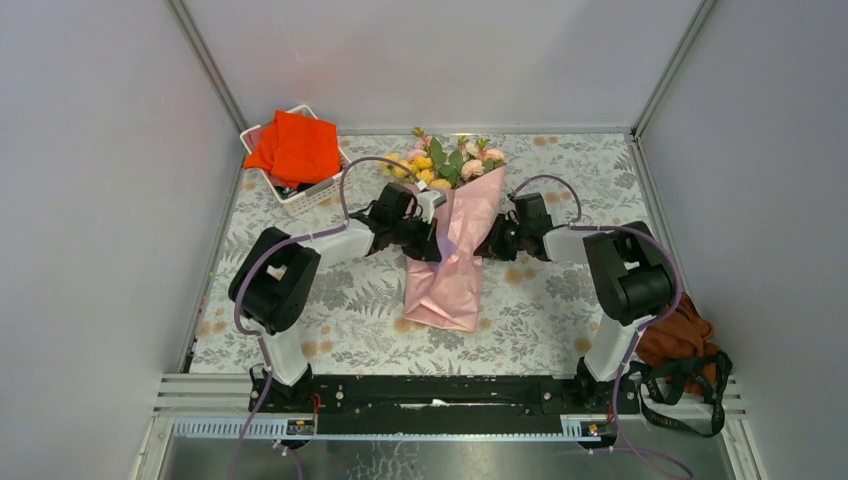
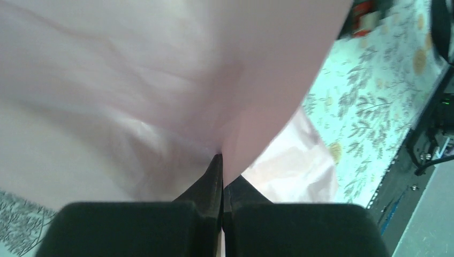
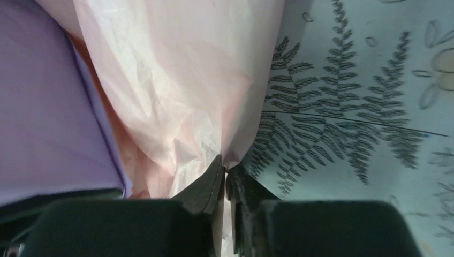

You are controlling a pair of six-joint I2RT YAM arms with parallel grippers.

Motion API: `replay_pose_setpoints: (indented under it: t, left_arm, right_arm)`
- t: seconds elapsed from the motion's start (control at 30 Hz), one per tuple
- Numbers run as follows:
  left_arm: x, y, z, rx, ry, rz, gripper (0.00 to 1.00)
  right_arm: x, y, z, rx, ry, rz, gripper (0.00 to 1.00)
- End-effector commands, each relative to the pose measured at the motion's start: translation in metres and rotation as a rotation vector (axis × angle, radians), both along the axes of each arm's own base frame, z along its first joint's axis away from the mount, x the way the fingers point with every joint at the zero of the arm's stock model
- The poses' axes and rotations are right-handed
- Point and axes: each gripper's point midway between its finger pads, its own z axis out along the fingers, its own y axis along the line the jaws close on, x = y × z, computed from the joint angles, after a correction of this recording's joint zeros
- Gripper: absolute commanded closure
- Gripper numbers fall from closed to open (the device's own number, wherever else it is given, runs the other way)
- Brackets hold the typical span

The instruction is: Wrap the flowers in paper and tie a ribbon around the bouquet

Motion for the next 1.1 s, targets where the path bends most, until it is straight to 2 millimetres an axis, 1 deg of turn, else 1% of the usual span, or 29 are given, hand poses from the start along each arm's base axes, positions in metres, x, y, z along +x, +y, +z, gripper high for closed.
replay_pose_setpoints:
  t: [0.0,0.07,0.13,0.2,0.27,0.3,0.37,0.43,0.53,0.6,0.7,0.8,0.9,0.97,1.07]
  left_arm:
    - [0.001,-0.031,0.051,-0.068,-0.107,-0.071,1.00]
    - [-0.001,-0.044,0.060,-0.103,-0.087,-0.088,1.00]
    - [0.000,-0.054,0.060,-0.120,-0.055,-0.093,1.00]
    - [0.001,-0.058,0.050,-0.110,-0.026,-0.093,1.00]
    - [0.002,-0.059,0.037,-0.091,-0.005,-0.093,1.00]
    - [0.002,-0.057,0.026,-0.073,0.008,-0.093,1.00]
    - [0.002,-0.055,0.011,-0.045,0.008,-0.101,1.00]
    - [0.002,-0.052,-0.004,-0.013,-0.003,-0.112,1.00]
    - [0.005,-0.048,-0.017,0.025,-0.034,-0.113,1.00]
    - [0.005,-0.046,-0.020,0.030,-0.047,-0.117,1.00]
    - [0.006,-0.045,-0.022,0.035,-0.058,-0.118,1.00]
    - [0.006,-0.045,-0.021,0.037,-0.067,-0.120,1.00]
    - [0.008,-0.045,-0.022,0.036,-0.070,-0.118,1.00]
    - [0.008,-0.046,-0.022,0.035,-0.066,-0.115,1.00]
    - [0.008,-0.046,-0.022,0.034,-0.065,-0.113,1.00]
  right_arm:
    - [-0.017,0.027,-0.015,0.068,0.055,0.060,0.95]
    - [-0.013,0.040,-0.006,0.099,0.028,0.064,1.00]
    - [-0.010,0.052,0.004,0.130,0.000,0.074,1.00]
    - [-0.007,0.058,0.012,0.152,-0.014,0.076,1.00]
    - [-0.007,0.059,0.017,0.167,-0.022,0.069,1.00]
    - [-0.007,0.058,0.019,0.167,-0.029,0.065,1.00]
    - [-0.010,0.057,0.022,0.173,-0.026,0.059,1.00]
    - [-0.012,0.055,0.025,0.175,-0.028,0.053,0.94]
    - [-0.011,0.044,0.031,0.155,-0.036,0.010,0.79]
    - [-0.007,0.031,0.040,0.144,-0.067,-0.036,0.69]
    - [-0.002,0.017,0.062,0.140,-0.150,-0.070,0.61]
    - [0.001,0.018,0.087,0.159,-0.238,-0.037,0.51]
    - [0.006,0.026,0.103,0.217,-0.288,-0.020,0.41]
    - [0.012,0.029,0.108,0.241,-0.307,-0.029,0.37]
    - [0.026,0.029,0.106,0.231,-0.310,-0.069,0.36]
